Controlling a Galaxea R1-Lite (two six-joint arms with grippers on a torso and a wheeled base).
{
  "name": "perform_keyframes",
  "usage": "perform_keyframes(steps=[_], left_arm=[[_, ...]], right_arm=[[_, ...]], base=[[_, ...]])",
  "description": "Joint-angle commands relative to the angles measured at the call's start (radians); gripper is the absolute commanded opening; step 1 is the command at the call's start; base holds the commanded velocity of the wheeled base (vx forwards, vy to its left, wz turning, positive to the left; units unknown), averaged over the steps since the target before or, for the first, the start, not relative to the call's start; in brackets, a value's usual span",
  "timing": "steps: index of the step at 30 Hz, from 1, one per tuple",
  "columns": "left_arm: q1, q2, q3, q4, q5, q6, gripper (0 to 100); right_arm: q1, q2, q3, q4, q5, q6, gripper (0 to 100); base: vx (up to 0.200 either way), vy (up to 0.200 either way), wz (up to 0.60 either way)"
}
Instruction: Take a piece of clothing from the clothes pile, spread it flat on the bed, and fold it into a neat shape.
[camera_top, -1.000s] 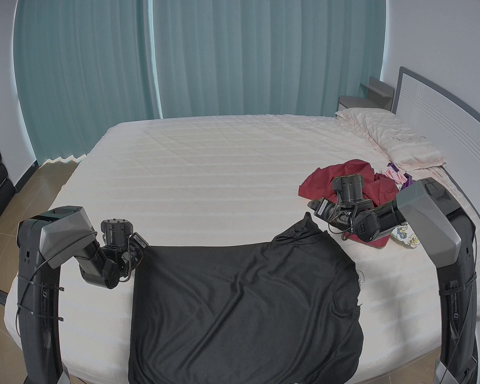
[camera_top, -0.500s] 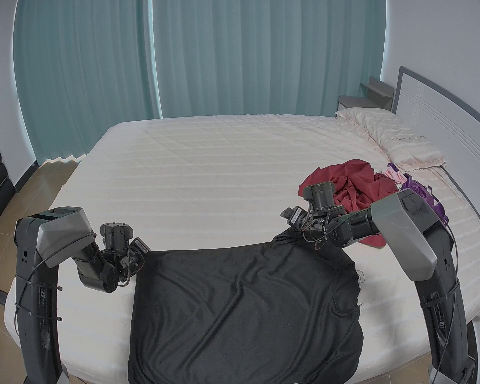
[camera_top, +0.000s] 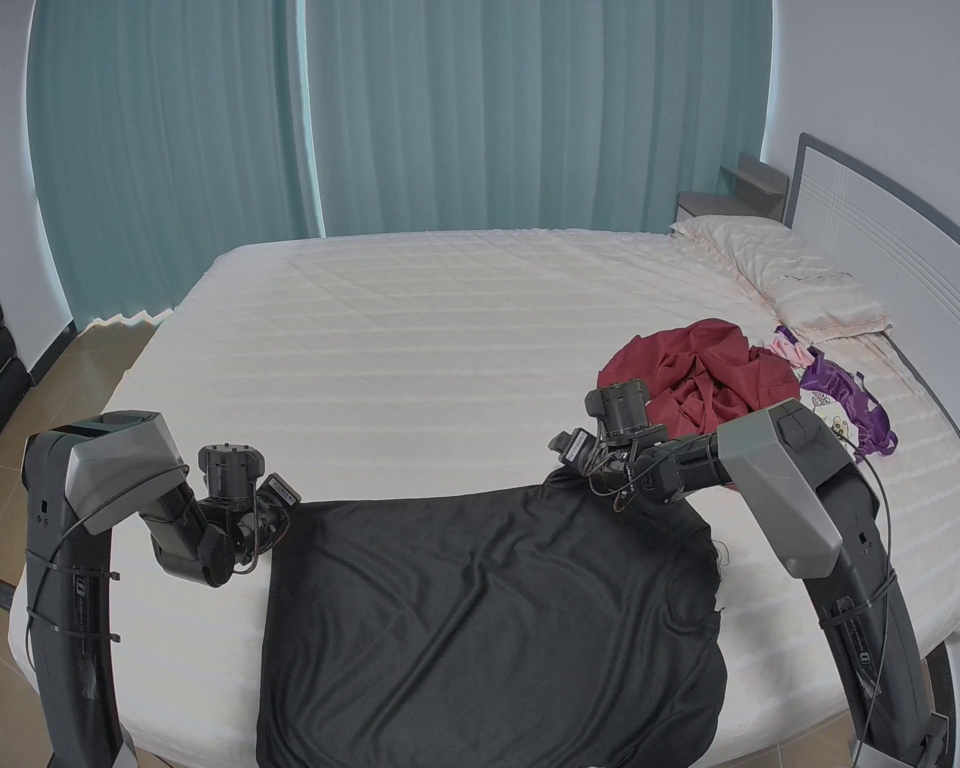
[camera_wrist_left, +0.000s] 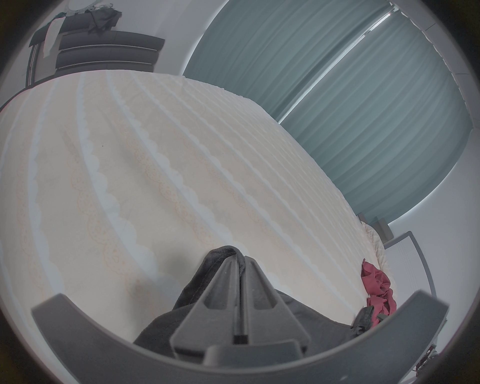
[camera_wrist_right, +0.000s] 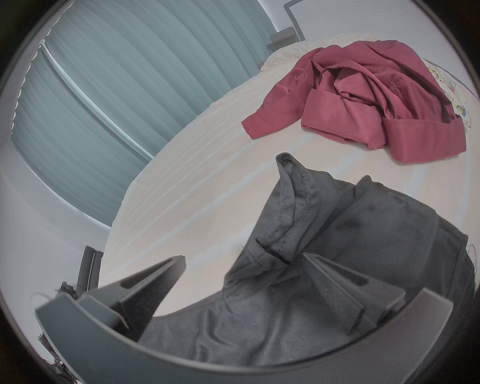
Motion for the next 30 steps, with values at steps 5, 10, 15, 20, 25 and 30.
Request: perform_keyframes(steps=[5, 10, 15, 20, 25, 30], left_arm=[[0.0, -0.006, 0.002, 0.0, 0.0, 0.0, 0], [0.0, -0.006, 0.004, 0.0, 0.0, 0.0, 0], [0.0, -0.006, 0.004, 0.0, 0.0, 0.0, 0], [0.0, -0.005, 0.004, 0.0, 0.0, 0.0, 0], [0.0, -0.005, 0.004, 0.0, 0.0, 0.0, 0], [0.0, -0.003, 0.004, 0.0, 0.0, 0.0, 0]], right_arm=[[-0.011, 0.058, -0.076, -0.002, -0.005, 0.001, 0], [-0.011, 0.055, -0.098, -0.014, -0.008, 0.004, 0], [-0.009, -0.003, -0.098, -0.076, -0.016, 0.018, 0], [-0.011, -0.025, -0.098, -0.133, -0.019, -0.027, 0], [-0.011, -0.003, -0.098, -0.137, -0.021, -0.077, 0], [-0.004, 0.015, -0.098, -0.105, -0.022, -0.12, 0]], base=[[0.0, 0.0, 0.0], [0.0, 0.0, 0.0], [0.0, 0.0, 0.0], [0.0, 0.0, 0.0], [0.0, 0.0, 0.0], [0.0, 0.0, 0.0]])
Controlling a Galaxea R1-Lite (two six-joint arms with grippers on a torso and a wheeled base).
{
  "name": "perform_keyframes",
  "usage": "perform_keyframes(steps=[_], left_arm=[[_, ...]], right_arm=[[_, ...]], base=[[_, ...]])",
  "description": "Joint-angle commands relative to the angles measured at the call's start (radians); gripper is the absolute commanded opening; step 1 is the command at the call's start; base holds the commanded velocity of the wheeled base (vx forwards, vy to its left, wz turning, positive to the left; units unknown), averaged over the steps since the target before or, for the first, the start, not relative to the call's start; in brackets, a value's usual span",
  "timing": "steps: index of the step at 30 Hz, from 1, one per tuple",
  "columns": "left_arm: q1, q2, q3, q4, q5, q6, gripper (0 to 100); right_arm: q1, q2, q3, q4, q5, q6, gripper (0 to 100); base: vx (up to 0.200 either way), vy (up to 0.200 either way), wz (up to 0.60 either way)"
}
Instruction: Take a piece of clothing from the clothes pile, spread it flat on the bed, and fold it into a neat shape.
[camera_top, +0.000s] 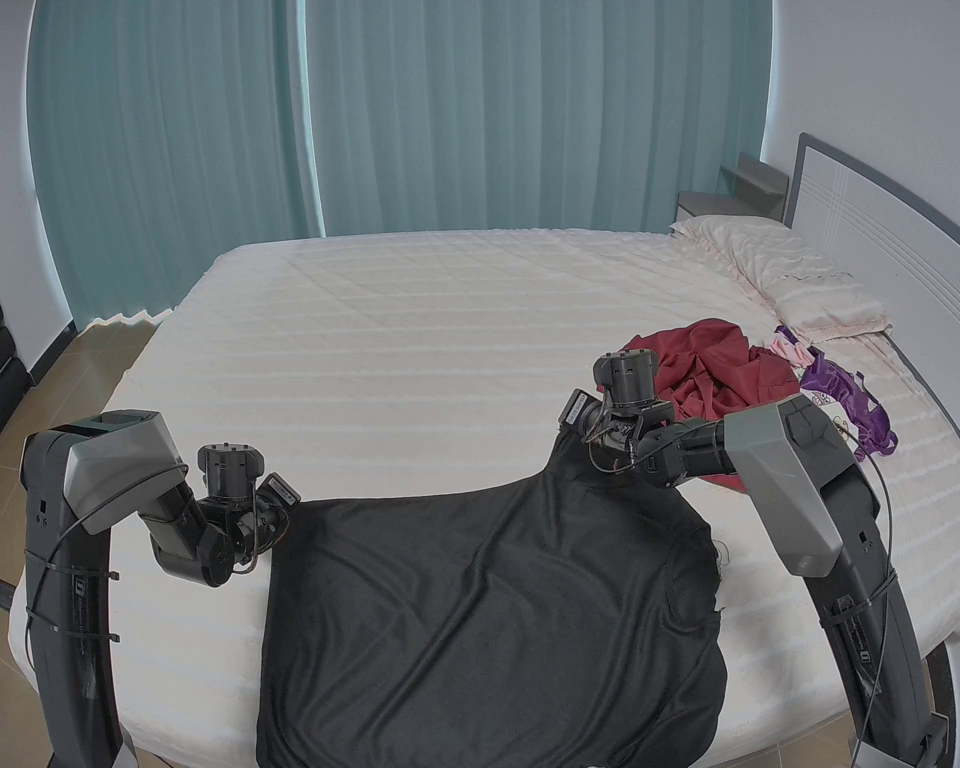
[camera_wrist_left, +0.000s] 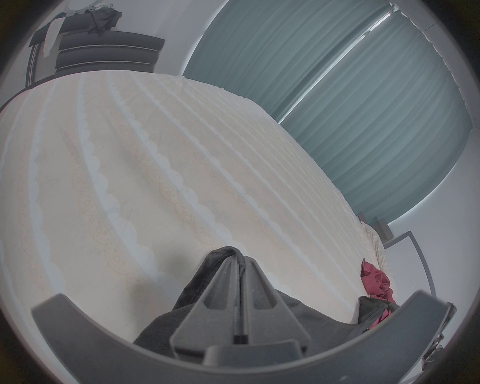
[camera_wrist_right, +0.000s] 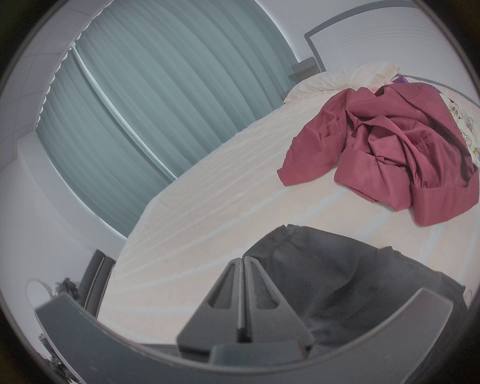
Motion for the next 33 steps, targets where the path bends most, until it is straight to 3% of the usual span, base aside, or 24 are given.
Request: perform_keyframes(steps=[1, 4, 5, 14, 22, 33], left_arm=[[0.0, 0.002, 0.0, 0.0, 0.0, 0.0, 0], [0.0, 0.002, 0.0, 0.0, 0.0, 0.0, 0], [0.0, 0.002, -0.001, 0.0, 0.0, 0.0, 0], [0.0, 0.006, -0.003, 0.0, 0.0, 0.001, 0], [0.0, 0.003, -0.001, 0.0, 0.0, 0.0, 0], [0.001, 0.003, -0.003, 0.0, 0.0, 0.0, 0]], right_arm=[[0.007, 0.01, 0.0, 0.015, -0.001, -0.013, 0], [0.008, 0.008, 0.0, 0.012, -0.003, -0.022, 0], [0.01, 0.01, 0.0, 0.008, -0.007, -0.034, 100], [-0.024, -0.025, 0.0, 0.001, -0.059, -0.082, 100], [-0.105, -0.033, 0.101, 0.012, -0.058, -0.137, 100], [-0.125, 0.056, 0.112, -0.011, -0.059, -0.181, 100]], base=[[0.0, 0.0, 0.0], [0.0, 0.0, 0.0], [0.0, 0.0, 0.0], [0.0, 0.0, 0.0], [0.0, 0.0, 0.0], [0.0, 0.0, 0.0]])
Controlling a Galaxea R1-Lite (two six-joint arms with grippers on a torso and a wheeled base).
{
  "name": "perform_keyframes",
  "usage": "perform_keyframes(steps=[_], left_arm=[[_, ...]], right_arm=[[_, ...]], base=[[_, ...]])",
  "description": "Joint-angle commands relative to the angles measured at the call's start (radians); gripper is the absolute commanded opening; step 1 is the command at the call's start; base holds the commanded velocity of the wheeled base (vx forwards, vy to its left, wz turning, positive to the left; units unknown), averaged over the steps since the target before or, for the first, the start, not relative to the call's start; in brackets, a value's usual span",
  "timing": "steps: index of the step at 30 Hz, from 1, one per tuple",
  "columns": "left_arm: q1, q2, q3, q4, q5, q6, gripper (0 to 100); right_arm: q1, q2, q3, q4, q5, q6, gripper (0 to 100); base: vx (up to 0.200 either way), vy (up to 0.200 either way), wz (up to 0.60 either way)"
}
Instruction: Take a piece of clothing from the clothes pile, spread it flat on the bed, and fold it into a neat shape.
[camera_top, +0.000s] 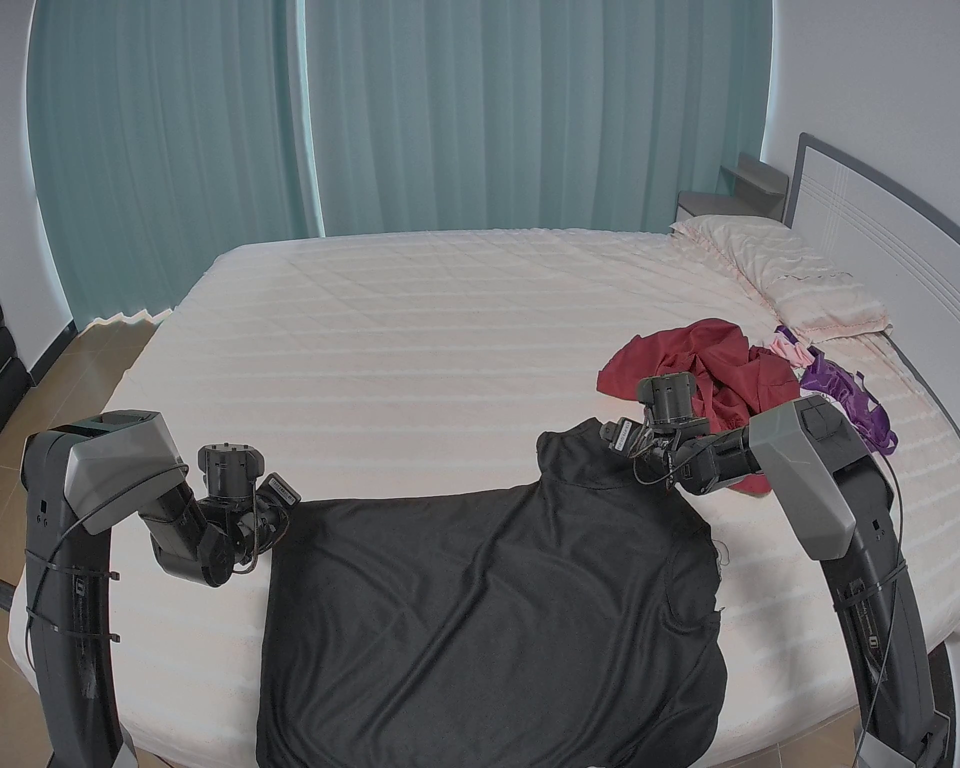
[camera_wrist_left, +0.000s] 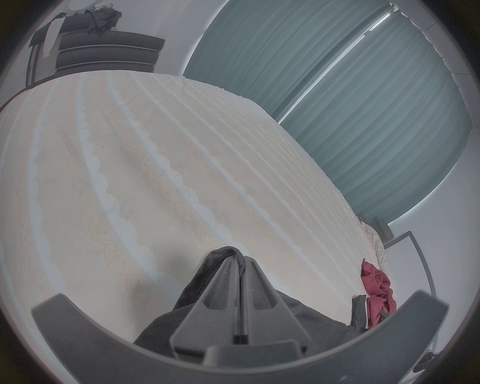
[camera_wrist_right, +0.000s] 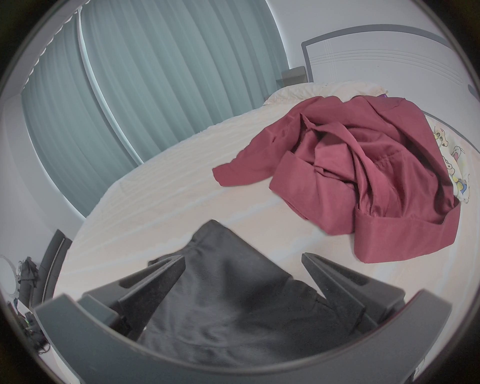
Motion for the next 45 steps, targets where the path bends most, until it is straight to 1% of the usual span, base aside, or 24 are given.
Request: perform_keyframes(steps=[1, 5, 6, 10, 11, 17, 21, 24, 26, 27, 28, 31, 35, 37, 45], left_arm=[[0.0, 0.001, 0.001, 0.0, 0.0, -0.001, 0], [0.0, 0.001, 0.001, 0.0, 0.0, 0.0, 0], [0.0, 0.001, 0.001, 0.0, 0.0, 0.0, 0], [0.0, 0.001, -0.001, 0.0, 0.0, 0.0, 0], [0.0, 0.001, -0.001, 0.0, 0.0, 0.0, 0], [0.0, 0.001, -0.004, 0.0, 0.002, 0.002, 0], [0.0, 0.004, -0.016, -0.003, 0.009, 0.008, 0], [0.002, 0.006, -0.019, -0.039, 0.014, 0.01, 0], [0.003, 0.018, -0.01, -0.115, 0.016, 0.01, 0], [0.003, 0.018, -0.01, -0.115, 0.016, 0.01, 0], [0.003, 0.032, -0.01, -0.146, 0.017, 0.017, 0], [0.003, 0.039, -0.013, -0.155, 0.017, 0.034, 0], [0.006, 0.068, -0.068, -0.174, 0.02, 0.049, 0], [0.008, 0.085, -0.102, -0.178, 0.036, 0.049, 0], [0.014, 0.107, -0.145, -0.171, 0.043, 0.051, 0]], right_arm=[[-0.007, 0.053, -0.002, -0.032, -0.004, -0.015, 100], [-0.012, 0.07, -0.002, -0.064, -0.004, -0.03, 100], [-0.018, 0.08, -0.003, -0.069, -0.004, -0.047, 100], [-0.018, 0.089, -0.011, -0.069, -0.004, -0.048, 100], [-0.016, 0.101, -0.028, -0.066, -0.004, -0.05, 0], [-0.018, 0.118, -0.044, -0.063, -0.01, -0.048, 0], [-0.036, 0.096, -0.048, -0.064, -0.032, -0.044, 0], [-0.052, 0.08, -0.049, -0.066, -0.046, -0.042, 0], [-0.07, 0.06, -0.049, -0.081, -0.058, -0.041, 0], [-0.072, 0.058, -0.049, -0.083, -0.059, -0.041, 0], [-0.084, 0.041, -0.051, -0.095, -0.062, -0.041, 0], [-0.098, 0.018, -0.055, -0.109, -0.065, -0.038, 0], [-0.107, -0.014, -0.072, -0.13, -0.055, -0.038, 0], [-0.107, -0.005, -0.094, -0.126, -0.059, -0.038, 0], [-0.102, 0.03, -0.112, -0.126, -0.061, -0.042, 0]], base=[[0.0, 0.0, 0.0], [0.0, 0.0, 0.0], [0.0, 0.0, 0.0], [0.0, 0.0, 0.0], [0.0, 0.0, 0.0], [0.0, 0.0, 0.0], [0.0, 0.0, 0.0], [0.0, 0.0, 0.0], [0.0, 0.0, 0.0], [0.0, 0.0, 0.0], [0.0, 0.0, 0.0], [0.0, 0.0, 0.0], [0.0, 0.0, 0.0], [0.0, 0.0, 0.0], [0.0, 0.0, 0.0]])
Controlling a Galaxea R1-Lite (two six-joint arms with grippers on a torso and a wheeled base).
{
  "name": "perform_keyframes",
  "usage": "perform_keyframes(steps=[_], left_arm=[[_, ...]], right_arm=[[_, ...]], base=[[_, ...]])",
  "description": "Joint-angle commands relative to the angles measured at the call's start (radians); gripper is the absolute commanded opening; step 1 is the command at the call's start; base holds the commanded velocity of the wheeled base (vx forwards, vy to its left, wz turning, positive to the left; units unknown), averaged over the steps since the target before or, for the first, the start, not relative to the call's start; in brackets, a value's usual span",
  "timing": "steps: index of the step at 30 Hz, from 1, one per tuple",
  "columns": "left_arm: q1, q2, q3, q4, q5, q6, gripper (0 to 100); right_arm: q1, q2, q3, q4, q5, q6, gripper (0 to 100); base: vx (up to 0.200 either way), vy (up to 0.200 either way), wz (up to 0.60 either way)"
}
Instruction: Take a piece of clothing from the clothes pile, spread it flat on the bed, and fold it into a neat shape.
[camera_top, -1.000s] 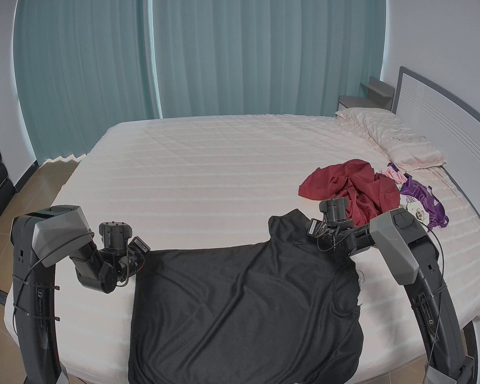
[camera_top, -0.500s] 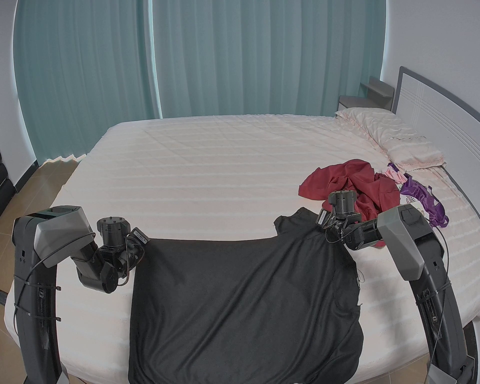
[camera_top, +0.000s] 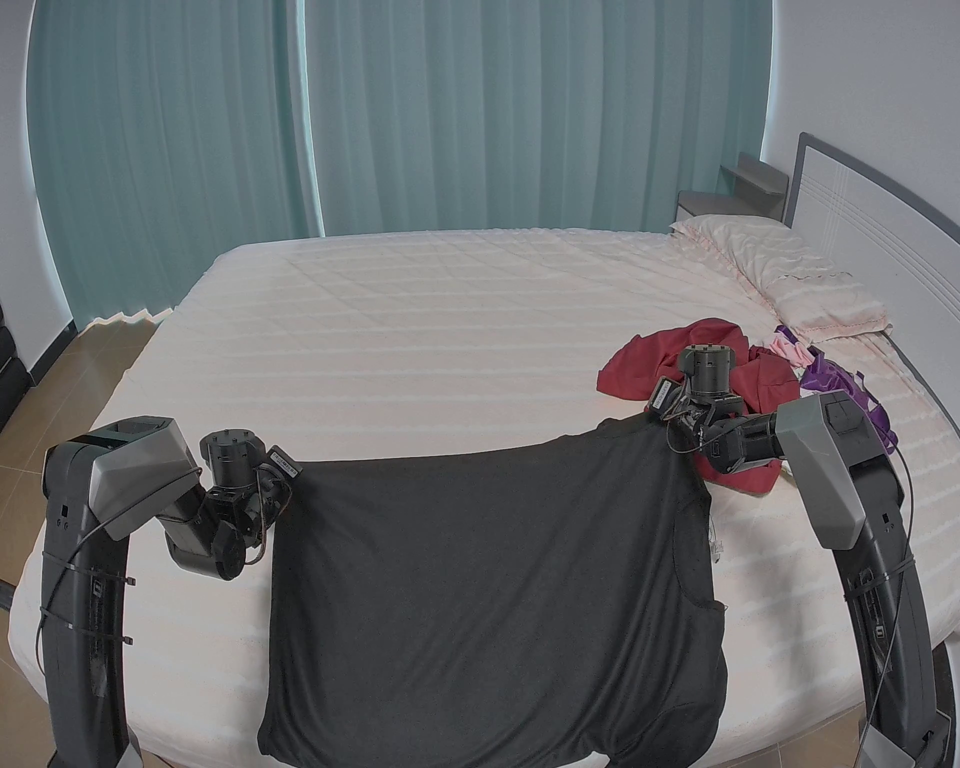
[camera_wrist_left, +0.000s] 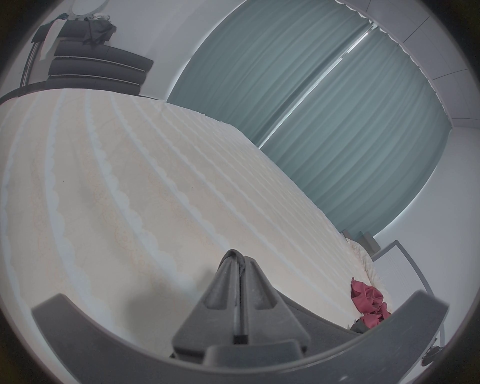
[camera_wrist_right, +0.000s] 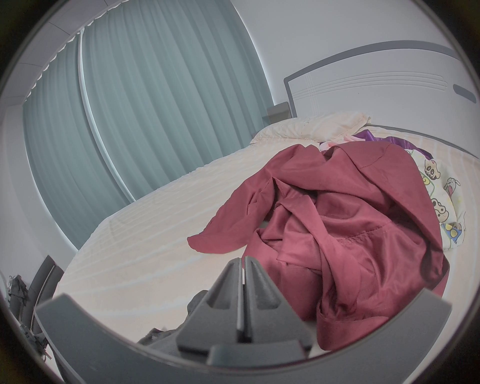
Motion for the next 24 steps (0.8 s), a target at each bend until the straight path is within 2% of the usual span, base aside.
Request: perform_keyframes(steps=[1, 9, 10, 11, 21, 24], left_arm=[[0.005, 0.019, -0.02, 0.003, -0.001, -0.002, 0], [0.003, 0.031, -0.02, 0.004, -0.001, -0.004, 0], [0.003, 0.031, -0.02, 0.004, -0.001, -0.004, 100], [0.003, 0.033, -0.02, 0.004, -0.001, -0.004, 100], [0.005, 0.025, -0.002, -0.005, -0.001, -0.004, 100], [0.011, -0.042, 0.078, -0.01, -0.001, -0.005, 100]], right_arm=[[0.002, 0.039, -0.012, -0.007, -0.001, 0.002, 0], [0.009, 0.057, -0.012, 0.008, -0.002, -0.009, 0], [0.011, 0.057, -0.012, 0.008, -0.002, -0.009, 0], [0.012, 0.062, -0.012, 0.016, -0.001, -0.009, 100], [0.015, 0.065, -0.012, 0.016, -0.004, -0.026, 100], [0.008, -0.052, 0.14, 0.017, -0.002, -0.018, 100]], base=[[0.0, 0.0, 0.0], [0.0, 0.0, 0.0], [0.0, 0.0, 0.0], [0.0, 0.0, 0.0], [0.0, 0.0, 0.0], [0.0, 0.0, 0.0]])
